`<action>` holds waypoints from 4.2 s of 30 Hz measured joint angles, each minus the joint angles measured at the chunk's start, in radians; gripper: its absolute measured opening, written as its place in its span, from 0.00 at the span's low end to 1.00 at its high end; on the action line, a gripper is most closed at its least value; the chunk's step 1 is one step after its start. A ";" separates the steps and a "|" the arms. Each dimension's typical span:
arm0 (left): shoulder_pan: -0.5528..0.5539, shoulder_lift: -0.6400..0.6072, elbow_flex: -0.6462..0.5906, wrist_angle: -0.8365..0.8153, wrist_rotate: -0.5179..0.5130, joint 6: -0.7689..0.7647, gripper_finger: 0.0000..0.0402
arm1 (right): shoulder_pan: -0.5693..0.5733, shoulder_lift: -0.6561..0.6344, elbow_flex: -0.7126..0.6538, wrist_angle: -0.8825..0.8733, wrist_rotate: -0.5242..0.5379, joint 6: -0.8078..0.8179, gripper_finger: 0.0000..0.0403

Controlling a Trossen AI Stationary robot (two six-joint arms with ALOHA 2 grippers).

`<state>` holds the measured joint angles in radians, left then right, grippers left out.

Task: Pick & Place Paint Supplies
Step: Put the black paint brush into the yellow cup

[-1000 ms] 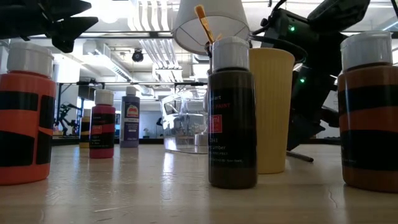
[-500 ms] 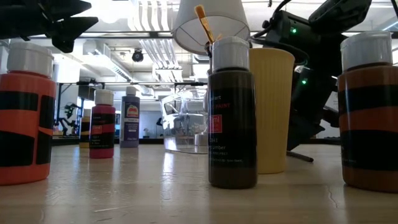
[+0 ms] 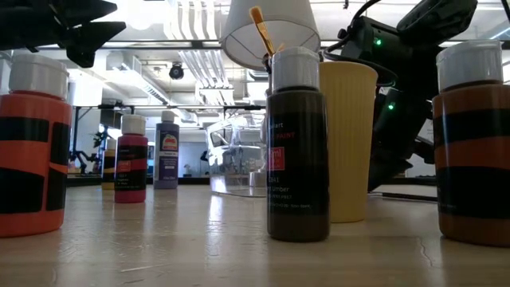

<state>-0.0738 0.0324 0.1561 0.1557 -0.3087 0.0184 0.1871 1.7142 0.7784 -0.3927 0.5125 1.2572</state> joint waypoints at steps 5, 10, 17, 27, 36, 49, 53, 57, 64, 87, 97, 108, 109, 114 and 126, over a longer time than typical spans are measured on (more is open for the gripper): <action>0.000 0.000 0.000 0.000 0.000 0.000 0.54 | 0.000 0.000 0.000 0.001 -0.001 0.000 0.03; 0.000 0.000 0.000 0.000 0.000 0.000 0.54 | 0.003 -0.003 0.000 0.001 -0.003 0.000 0.03; 0.000 0.000 0.000 0.000 0.000 0.000 0.54 | 0.015 -0.023 -0.001 -0.003 -0.017 -0.008 0.02; 0.000 0.000 0.000 0.000 0.000 0.000 0.54 | 0.076 -0.082 -0.001 0.004 0.052 -0.011 0.02; 0.000 0.000 0.000 0.000 0.000 0.000 0.54 | 0.143 -0.117 -0.001 0.005 0.156 -0.002 0.02; 0.000 0.000 0.000 0.000 0.000 0.000 0.54 | 0.231 -0.124 0.000 0.026 0.323 0.024 0.02; 0.000 0.000 0.000 0.000 0.000 0.000 0.54 | 0.256 -0.124 0.001 0.066 0.379 -0.004 0.02; 0.000 0.000 0.000 0.000 0.000 0.000 0.54 | 0.278 -0.124 0.001 0.092 0.430 -0.029 0.02; 0.000 0.000 0.000 0.000 0.000 0.000 0.54 | 0.309 -0.124 0.043 0.093 0.524 -0.098 0.02; 0.000 0.000 0.000 0.000 0.000 0.000 0.54 | 0.446 -0.076 0.341 0.095 0.945 -0.504 0.02; 0.000 0.000 0.000 0.000 0.000 0.000 0.54 | 0.478 0.008 0.490 0.097 0.957 -0.610 0.02; 0.000 0.000 0.000 0.000 0.000 0.000 0.54 | 0.482 0.102 0.754 0.120 0.932 -0.988 0.02; 0.000 0.000 0.000 0.000 0.000 0.000 0.54 | 0.478 0.103 0.773 0.120 0.923 -1.027 0.02; 0.000 0.000 0.000 -0.001 0.000 0.000 0.54 | 0.430 0.100 0.855 0.144 0.832 -1.180 0.02; 0.000 0.000 0.000 -0.001 0.000 0.000 0.54 | 0.297 0.094 0.908 0.429 0.383 -1.547 0.02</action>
<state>-0.0739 0.0326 0.1561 0.1550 -0.3087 0.0181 0.4841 1.8086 1.6868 0.0367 0.8952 -0.2900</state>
